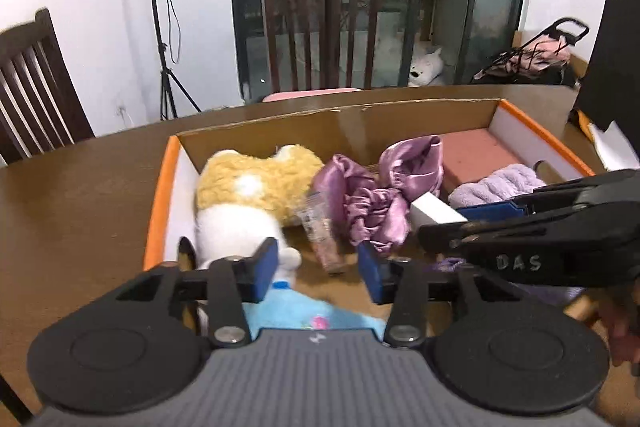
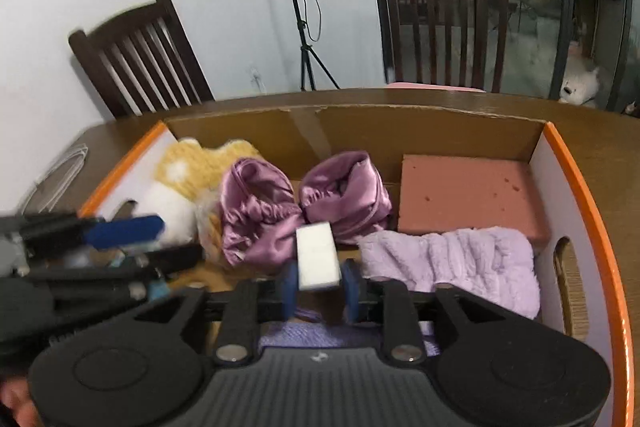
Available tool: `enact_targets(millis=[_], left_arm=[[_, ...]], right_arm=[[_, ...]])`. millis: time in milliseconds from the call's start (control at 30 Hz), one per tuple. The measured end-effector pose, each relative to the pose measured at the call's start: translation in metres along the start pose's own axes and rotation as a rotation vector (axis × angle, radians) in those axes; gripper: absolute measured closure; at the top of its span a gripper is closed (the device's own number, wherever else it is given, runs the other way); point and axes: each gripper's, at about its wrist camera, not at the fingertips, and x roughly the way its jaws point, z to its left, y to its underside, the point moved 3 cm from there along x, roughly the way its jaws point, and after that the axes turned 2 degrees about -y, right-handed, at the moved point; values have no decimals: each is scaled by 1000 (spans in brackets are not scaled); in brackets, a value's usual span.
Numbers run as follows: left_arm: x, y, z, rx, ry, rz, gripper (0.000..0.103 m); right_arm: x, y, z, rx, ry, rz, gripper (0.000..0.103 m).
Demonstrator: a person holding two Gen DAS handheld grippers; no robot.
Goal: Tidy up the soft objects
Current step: 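Carry the eraser and candy into the box and open both tools, then withdraw both tools from the box toward the blue milk carton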
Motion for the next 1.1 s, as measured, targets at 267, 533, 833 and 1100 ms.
enact_targets(millis=[267,533,833,1100], left_arm=[[-14,1,2,-17,6,4,45],[-108,0,9,-6,-16,-146,26],[-212,16,-1,28,-84,-335,15],[-245,56,-16,-3,-82,-372,10]], right_arm=[[-1,2,-1,-22,-37,13,53],[-74,3,-9,-86,-12,-157,41],[-188,26,-27,-111,94,-345,31],[-236,70,-14,-125,92,-424,31]])
